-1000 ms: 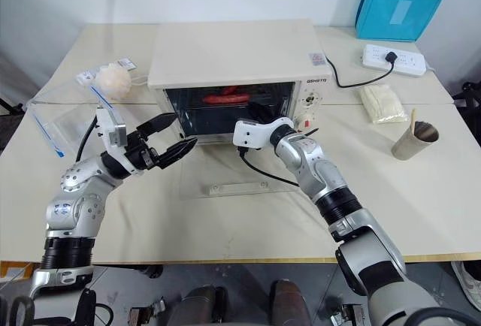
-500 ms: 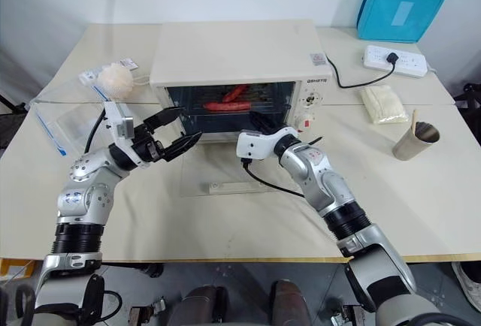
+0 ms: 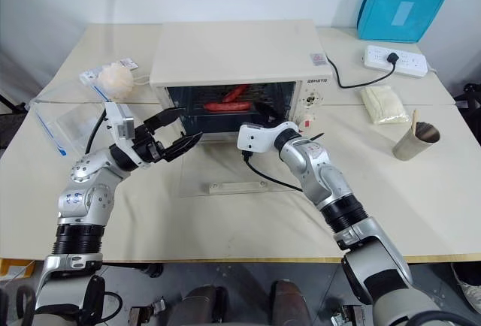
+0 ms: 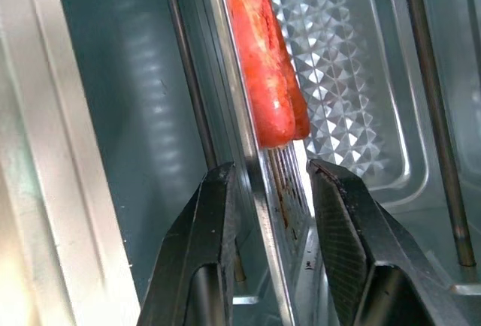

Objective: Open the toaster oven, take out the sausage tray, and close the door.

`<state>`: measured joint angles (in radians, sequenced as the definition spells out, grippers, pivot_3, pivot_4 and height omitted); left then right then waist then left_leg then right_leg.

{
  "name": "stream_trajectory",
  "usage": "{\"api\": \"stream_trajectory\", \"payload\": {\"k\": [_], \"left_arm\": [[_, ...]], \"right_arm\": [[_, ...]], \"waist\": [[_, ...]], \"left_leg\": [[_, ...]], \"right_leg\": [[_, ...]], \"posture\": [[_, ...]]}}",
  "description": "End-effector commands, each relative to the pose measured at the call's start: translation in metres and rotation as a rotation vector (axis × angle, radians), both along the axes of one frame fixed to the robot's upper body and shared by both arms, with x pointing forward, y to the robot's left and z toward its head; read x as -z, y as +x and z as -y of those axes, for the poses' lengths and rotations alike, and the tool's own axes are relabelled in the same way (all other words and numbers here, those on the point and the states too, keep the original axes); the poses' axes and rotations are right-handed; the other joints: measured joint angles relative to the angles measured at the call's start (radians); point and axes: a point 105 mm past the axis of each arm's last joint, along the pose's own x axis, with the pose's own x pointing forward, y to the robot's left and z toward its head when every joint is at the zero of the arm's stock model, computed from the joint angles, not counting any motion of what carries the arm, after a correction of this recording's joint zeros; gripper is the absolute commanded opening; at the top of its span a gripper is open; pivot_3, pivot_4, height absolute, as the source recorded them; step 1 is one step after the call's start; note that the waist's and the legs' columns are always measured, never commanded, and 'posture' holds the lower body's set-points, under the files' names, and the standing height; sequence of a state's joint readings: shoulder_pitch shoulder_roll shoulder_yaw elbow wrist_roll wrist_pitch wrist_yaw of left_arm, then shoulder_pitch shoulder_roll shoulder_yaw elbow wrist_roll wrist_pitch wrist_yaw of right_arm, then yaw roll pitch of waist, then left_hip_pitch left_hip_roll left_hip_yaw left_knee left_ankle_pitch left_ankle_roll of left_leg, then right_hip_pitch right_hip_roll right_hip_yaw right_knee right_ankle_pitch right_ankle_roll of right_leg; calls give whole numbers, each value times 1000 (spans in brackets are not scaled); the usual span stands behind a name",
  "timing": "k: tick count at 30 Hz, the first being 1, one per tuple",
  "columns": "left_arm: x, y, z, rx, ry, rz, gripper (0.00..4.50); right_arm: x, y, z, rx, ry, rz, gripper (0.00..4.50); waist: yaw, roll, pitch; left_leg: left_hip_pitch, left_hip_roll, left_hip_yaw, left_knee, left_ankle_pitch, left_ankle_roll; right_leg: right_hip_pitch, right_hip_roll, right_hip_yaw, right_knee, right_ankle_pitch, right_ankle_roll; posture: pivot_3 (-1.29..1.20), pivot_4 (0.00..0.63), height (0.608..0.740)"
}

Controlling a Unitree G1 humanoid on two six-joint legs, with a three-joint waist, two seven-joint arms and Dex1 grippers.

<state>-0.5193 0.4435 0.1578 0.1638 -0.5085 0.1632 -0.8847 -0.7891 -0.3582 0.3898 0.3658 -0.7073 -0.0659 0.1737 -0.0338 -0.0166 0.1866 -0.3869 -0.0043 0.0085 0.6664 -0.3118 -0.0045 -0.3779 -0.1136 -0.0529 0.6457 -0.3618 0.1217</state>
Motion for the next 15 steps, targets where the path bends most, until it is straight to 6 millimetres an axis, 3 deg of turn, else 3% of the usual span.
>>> {"api": "stream_trajectory", "payload": {"k": [1,4,15], "left_arm": [[-12,-5,5,29,-4,46,4500],[-13,-4,6,52,-4,33,4500],[-26,11,2,55,-15,53,4500]], "right_arm": [[-13,2,-4,-2,13,54,1016],[-14,1,-5,-6,10,66,89],[-24,-16,-5,-69,-14,104,39]], "waist": [[0,0,0],[0,-1,0],[0,-1,-1]], "left_leg": [[0,0,0,0,0,0],[0,0,0,0,0,0],[0,0,-1,0,0,0]], "right_leg": [[0,0,0,0,0,0],[0,0,0,0,0,0],[0,1,-1,0,0,0]], "posture": [[0,150,740],[0,150,740],[0,150,740]]}}
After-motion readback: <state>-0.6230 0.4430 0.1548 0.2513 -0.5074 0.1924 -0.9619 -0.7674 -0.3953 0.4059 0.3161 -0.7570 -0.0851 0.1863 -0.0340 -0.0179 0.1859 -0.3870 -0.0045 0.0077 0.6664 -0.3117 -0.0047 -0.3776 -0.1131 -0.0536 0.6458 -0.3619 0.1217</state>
